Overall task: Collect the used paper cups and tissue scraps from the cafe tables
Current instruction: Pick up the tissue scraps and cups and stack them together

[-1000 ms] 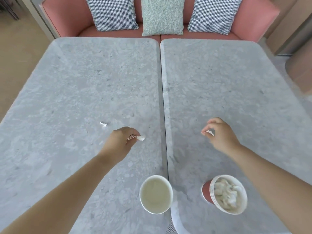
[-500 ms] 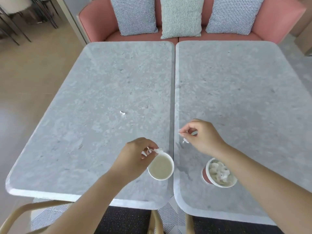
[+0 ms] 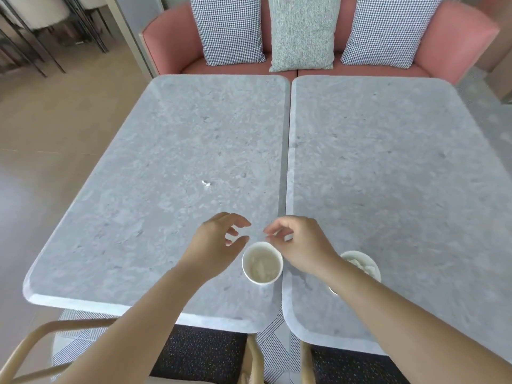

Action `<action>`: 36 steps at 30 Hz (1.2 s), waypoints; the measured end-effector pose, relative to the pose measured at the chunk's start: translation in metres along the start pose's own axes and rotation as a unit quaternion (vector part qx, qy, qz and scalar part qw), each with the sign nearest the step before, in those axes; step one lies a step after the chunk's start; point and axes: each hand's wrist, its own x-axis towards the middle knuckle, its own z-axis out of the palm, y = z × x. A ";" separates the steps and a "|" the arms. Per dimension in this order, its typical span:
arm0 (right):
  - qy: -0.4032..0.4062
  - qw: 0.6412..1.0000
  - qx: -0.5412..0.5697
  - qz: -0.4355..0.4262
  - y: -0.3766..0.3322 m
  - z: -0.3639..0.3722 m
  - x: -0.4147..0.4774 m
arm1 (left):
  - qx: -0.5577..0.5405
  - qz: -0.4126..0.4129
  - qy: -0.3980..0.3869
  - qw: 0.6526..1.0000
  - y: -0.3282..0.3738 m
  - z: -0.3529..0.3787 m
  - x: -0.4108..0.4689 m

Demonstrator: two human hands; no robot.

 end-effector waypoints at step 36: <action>-0.211 0.908 -0.361 0.002 0.060 0.028 0.080 | -0.019 0.039 -0.029 0.999 -0.028 0.016 0.049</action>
